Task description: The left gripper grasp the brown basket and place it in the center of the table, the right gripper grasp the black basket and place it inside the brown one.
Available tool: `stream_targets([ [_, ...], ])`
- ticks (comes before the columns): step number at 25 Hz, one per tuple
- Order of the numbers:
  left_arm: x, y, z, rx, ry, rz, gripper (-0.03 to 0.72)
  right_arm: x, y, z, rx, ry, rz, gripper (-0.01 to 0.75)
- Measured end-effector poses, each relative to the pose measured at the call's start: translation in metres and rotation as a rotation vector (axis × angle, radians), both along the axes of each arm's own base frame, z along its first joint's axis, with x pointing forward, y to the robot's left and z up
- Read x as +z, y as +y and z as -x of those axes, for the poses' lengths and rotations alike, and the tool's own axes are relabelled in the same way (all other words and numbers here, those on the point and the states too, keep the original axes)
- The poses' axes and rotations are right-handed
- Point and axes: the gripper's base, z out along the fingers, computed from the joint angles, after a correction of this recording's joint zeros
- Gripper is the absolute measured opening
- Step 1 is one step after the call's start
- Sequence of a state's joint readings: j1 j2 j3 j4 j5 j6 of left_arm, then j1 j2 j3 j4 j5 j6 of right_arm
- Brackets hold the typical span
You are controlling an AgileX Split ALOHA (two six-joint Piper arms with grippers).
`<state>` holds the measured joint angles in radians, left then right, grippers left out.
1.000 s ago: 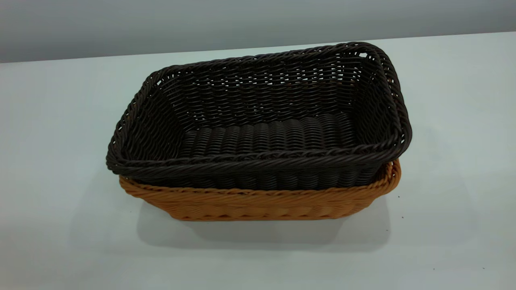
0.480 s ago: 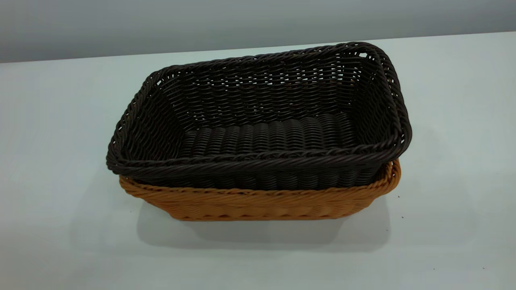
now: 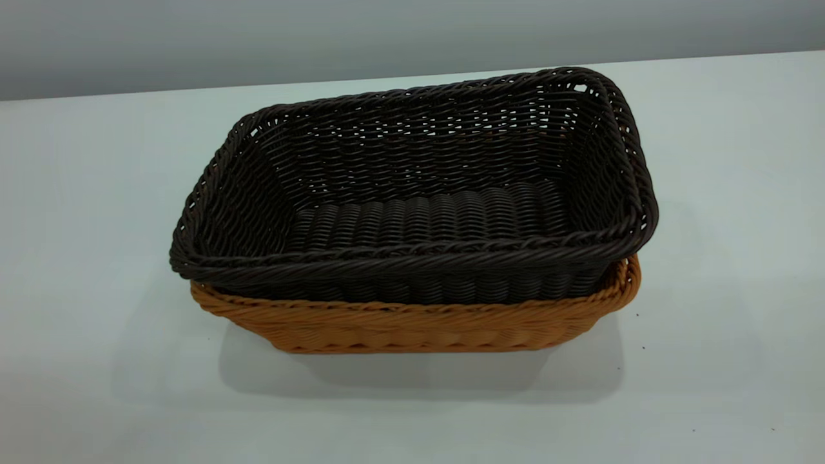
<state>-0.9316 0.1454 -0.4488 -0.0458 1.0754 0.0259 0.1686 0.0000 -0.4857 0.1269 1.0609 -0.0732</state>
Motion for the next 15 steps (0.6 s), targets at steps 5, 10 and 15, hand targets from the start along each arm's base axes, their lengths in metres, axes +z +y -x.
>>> stream_targets([
  [5, 0.0, 0.0001, -0.0002, 0.022, 0.0, 0.0, -0.001, 0.0, 0.0007, -0.0016, -0.168, 0.0, 0.0, 0.003],
  [10, 0.0, 0.0009, -0.0017, 0.164, 0.0, 0.0, -0.001, 0.0, 0.0012, -0.0035, -0.353, 0.0, 0.0, 0.003],
  [15, 0.0, 0.0024, -0.0038, 0.389, 0.001, 0.001, -0.001, 0.0, 0.0014, -0.0046, -0.45, 0.0, 0.0, 0.003],
])
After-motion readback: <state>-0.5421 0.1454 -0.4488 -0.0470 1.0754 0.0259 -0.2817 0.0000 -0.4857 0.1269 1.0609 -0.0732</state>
